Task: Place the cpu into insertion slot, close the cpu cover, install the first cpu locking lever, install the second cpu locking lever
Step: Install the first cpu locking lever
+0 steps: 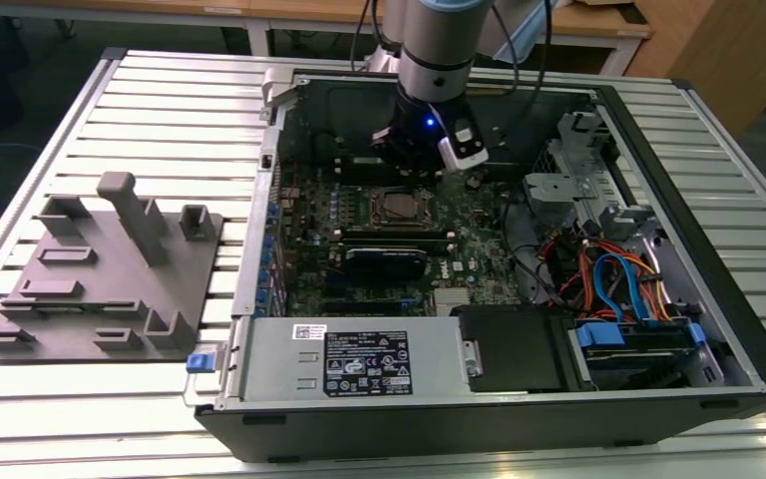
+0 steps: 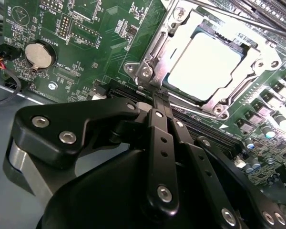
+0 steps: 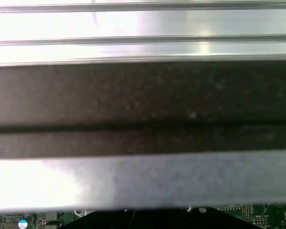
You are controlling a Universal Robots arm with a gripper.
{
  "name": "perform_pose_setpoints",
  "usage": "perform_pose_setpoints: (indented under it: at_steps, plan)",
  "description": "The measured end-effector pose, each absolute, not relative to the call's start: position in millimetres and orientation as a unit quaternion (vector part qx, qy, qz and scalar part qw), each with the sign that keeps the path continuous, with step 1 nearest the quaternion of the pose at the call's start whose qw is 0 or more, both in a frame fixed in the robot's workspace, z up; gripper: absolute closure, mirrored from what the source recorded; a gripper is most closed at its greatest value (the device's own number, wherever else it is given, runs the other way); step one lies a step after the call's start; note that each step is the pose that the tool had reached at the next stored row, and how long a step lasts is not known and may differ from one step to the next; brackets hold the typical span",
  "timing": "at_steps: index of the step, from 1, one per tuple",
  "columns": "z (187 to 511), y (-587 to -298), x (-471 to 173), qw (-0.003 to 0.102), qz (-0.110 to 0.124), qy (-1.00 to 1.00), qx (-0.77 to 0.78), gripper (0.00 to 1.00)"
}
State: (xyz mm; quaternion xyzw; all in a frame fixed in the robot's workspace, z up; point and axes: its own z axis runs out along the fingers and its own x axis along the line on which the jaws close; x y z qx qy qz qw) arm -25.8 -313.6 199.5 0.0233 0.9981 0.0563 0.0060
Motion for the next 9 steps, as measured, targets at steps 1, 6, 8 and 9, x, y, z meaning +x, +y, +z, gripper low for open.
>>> perform_pose_setpoints:
  at_steps: [1,6,8,9]
  plan:
    - [199.4,-313.6,-25.7,0.006,0.056,0.998,0.023,0.89]
    - [199.5,-313.7,-25.2,0.006,0.056,0.998,0.023,0.89]
    - [199.3,-313.7,-25.1,0.006,0.056,0.998,0.023,0.89]
    - [199.2,-313.8,-25.1,0.006,0.056,0.998,0.023,0.89]
